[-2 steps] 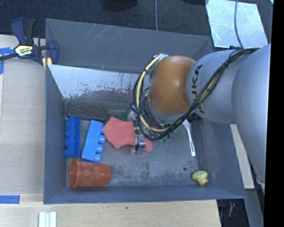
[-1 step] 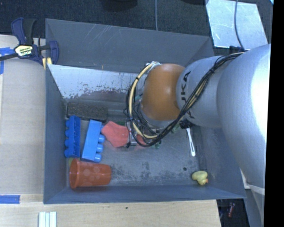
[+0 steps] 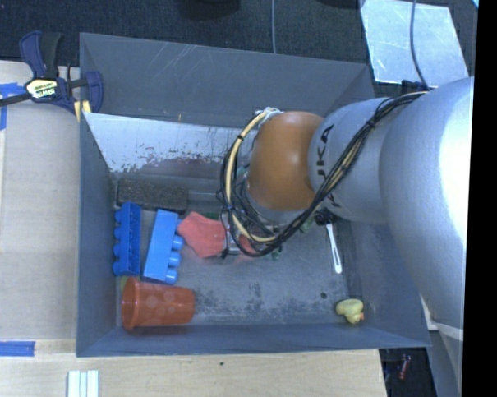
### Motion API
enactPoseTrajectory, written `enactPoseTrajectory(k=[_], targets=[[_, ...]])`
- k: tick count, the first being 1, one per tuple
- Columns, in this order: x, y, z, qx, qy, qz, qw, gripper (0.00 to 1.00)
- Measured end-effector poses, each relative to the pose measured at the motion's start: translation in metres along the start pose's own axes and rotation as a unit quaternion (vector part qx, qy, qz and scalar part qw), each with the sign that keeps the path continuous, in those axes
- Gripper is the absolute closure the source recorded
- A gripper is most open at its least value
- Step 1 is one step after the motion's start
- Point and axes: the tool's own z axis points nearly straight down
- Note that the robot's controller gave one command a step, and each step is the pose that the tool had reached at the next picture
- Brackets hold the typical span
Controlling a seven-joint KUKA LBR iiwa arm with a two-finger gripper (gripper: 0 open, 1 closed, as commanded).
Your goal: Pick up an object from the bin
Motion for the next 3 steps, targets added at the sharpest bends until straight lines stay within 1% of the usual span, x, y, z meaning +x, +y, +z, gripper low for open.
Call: enactPoseTrajectory(k=[1,2,3], targets=[[0.002,0.0,-0.037,0.0,0.0046,-0.001,1.0,1.0],[0.0,-0.001,-0.061,0.0,0.0013,-0.001,1.0,1.0],[0.0,-0.001,-0.076,0.0,0.0012,-0.002,1.0,1.0]])
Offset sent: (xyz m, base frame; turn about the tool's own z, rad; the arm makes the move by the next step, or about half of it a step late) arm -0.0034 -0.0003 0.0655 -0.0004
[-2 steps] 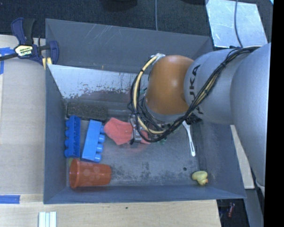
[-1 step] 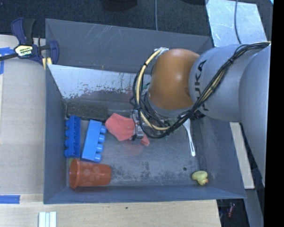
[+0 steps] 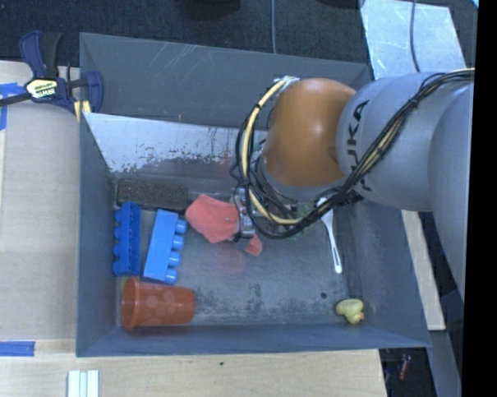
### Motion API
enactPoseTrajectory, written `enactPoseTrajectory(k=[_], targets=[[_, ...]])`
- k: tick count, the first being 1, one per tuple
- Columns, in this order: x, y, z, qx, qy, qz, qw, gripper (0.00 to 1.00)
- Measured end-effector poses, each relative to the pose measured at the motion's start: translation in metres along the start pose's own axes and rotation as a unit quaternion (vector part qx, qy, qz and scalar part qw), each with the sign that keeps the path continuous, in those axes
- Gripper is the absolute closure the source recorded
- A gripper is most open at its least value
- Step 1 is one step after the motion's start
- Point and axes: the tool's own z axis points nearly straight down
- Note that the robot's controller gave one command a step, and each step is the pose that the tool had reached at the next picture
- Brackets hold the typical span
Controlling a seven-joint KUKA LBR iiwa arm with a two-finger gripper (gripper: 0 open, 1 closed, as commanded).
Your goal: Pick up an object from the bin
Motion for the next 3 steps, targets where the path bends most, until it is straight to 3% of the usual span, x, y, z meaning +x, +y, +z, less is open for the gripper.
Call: enactPoseTrajectory(k=[2,3], targets=[[-0.001,-0.001,-0.06,0.0,-0.0005,-0.001,1.0,1.0],[-0.003,-0.001,-0.074,0.0,-0.0032,-0.002,1.0,1.0]])
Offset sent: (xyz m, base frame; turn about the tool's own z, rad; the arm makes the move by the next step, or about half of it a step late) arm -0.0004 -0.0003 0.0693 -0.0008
